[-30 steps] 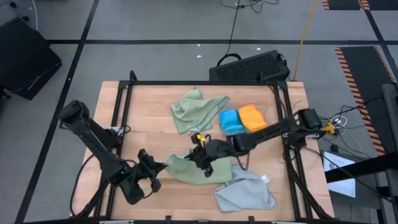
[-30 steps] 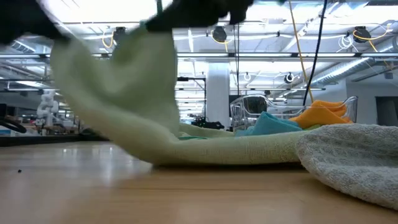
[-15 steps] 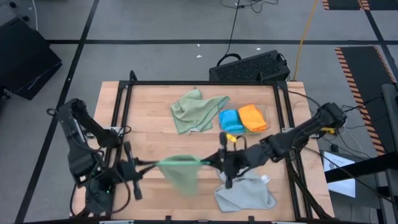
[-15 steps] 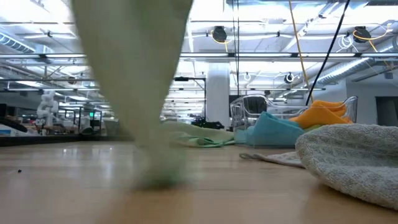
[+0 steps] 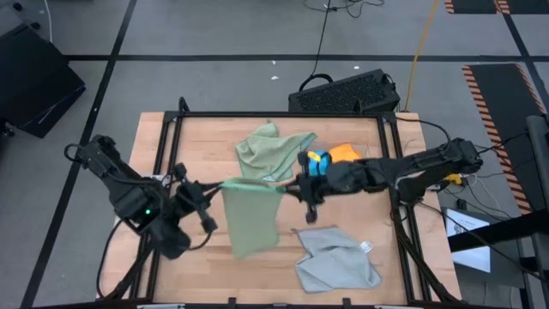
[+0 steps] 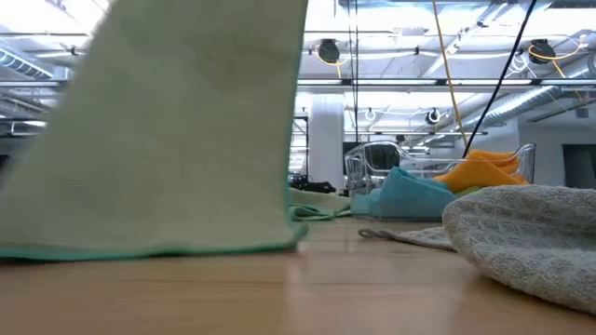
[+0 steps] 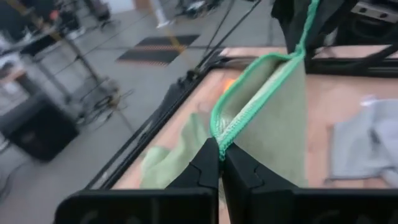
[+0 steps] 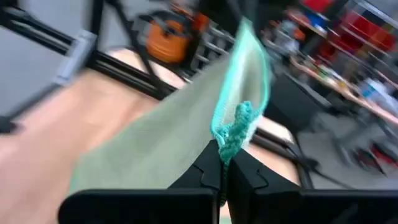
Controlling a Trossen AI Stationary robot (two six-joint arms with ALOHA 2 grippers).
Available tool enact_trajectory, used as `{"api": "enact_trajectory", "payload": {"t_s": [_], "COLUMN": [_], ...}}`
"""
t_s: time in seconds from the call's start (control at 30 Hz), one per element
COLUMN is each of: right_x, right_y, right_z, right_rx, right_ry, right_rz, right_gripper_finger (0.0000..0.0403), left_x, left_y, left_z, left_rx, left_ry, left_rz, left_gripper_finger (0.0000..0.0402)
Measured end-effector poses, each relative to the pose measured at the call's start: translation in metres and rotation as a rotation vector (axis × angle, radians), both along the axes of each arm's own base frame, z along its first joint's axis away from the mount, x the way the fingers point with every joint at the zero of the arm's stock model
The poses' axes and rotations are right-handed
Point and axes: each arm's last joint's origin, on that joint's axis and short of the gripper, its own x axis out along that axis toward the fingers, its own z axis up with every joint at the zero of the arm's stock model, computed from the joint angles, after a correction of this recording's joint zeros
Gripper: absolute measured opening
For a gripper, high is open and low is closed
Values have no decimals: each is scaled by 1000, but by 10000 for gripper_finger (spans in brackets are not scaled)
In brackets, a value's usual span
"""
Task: Fold microfiber towels
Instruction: Fold the left light green microfiber cloth
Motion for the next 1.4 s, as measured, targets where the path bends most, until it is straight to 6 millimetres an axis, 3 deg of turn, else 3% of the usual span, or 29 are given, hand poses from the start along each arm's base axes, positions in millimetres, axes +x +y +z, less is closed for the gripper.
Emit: {"api": "enact_trajectory", "payload": {"t_s": [0.17,0.37,0.5,0.67,0.77,0.9,1.0,1.17,1.4], "right_x": [1,-1,-5,-14,-21,-21,-13,5,25], "right_y": [-10,-5,-3,-8,-13,-42,-71,-107,-142], "right_z": [-20,-32,-23,0,16,28,13,-37,-90], "right_rx": [43,165,207,274,281,279,310,357,378], "right_ry": [65,132,93,-34,-108,-174,-120,-19,83], "right_rz": [-18,124,226,236,234,141,40,-30,-91], "right_gripper_finger": [0,0,0,0,0,0,0,0,0], "left_x": [6,15,20,13,4,-12,-11,4,15], "left_y": [10,-5,-19,-25,-14,28,59,92,115], "left_z": [-12,-18,-9,15,29,39,27,-21,-79], "left_rx": [-123,-225,-222,-207,-188,-151,-186,-204,-189], "left_ry": [75,142,93,-32,-110,-179,-99,102,244], "left_rz": [40,-143,-288,-427,-392,-126,25,162,263], "left_gripper_finger": [7,8,11,6,9,4,4,7,4]}}
